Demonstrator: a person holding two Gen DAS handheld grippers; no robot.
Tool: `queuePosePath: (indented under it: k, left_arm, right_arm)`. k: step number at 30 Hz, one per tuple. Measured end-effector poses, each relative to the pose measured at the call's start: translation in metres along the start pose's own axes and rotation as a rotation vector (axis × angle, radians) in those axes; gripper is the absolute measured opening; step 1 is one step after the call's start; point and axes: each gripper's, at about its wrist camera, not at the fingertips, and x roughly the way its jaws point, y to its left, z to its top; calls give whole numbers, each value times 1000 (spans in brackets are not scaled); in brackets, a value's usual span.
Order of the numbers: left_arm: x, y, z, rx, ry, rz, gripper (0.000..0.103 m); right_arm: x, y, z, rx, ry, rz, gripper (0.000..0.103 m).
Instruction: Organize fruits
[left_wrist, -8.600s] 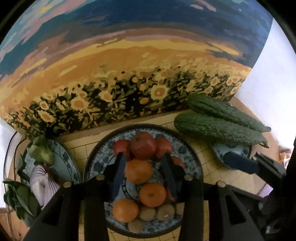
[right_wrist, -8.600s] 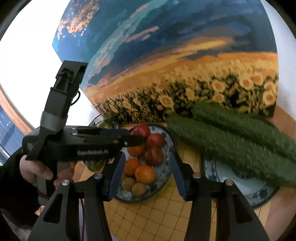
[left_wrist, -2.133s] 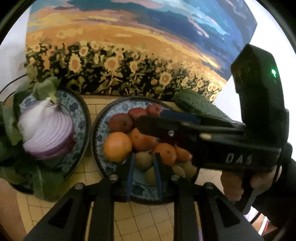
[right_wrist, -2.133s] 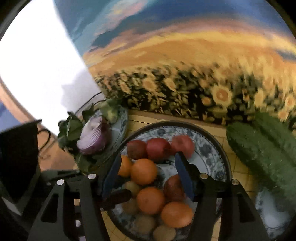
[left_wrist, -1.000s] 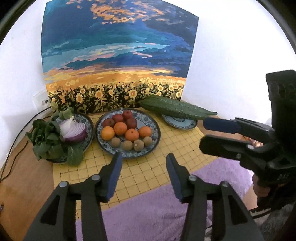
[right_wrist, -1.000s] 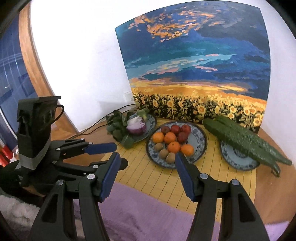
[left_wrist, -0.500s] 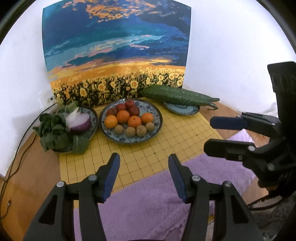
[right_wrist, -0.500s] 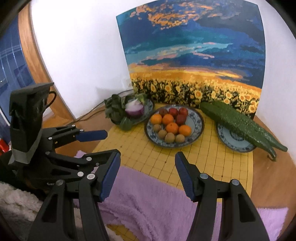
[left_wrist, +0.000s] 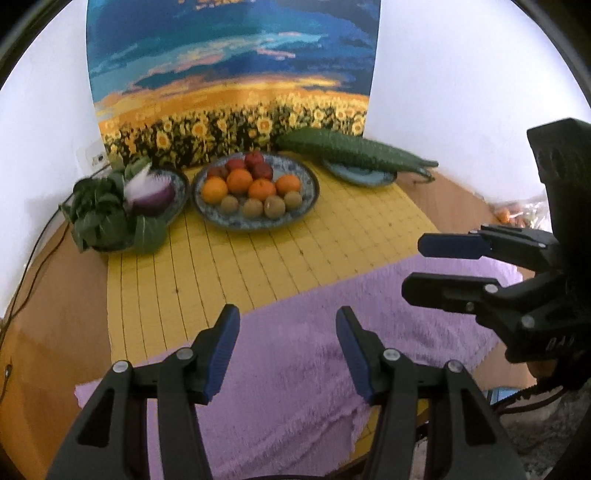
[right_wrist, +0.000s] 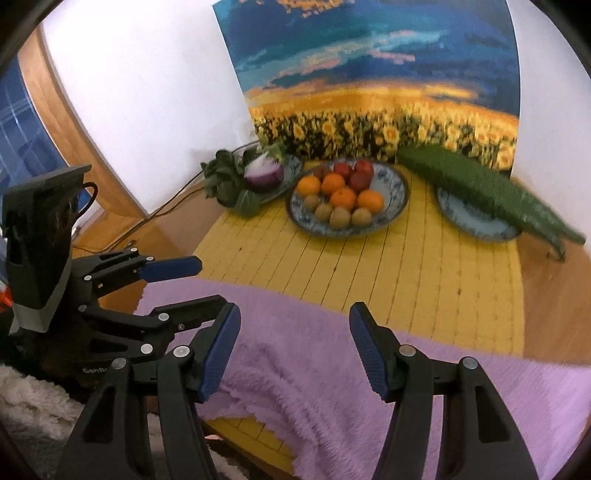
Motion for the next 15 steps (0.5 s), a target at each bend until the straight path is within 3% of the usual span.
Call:
queuePosePath:
  k: [11, 15]
  left_arm:
    - [7, 5, -14, -32, 47, -5, 57]
    - [13, 8, -12, -30, 74, 19, 58]
  right_arm:
    - [7, -1, -17, 46, 45, 9, 63]
    - [9, -3, -16, 48, 58, -47, 63]
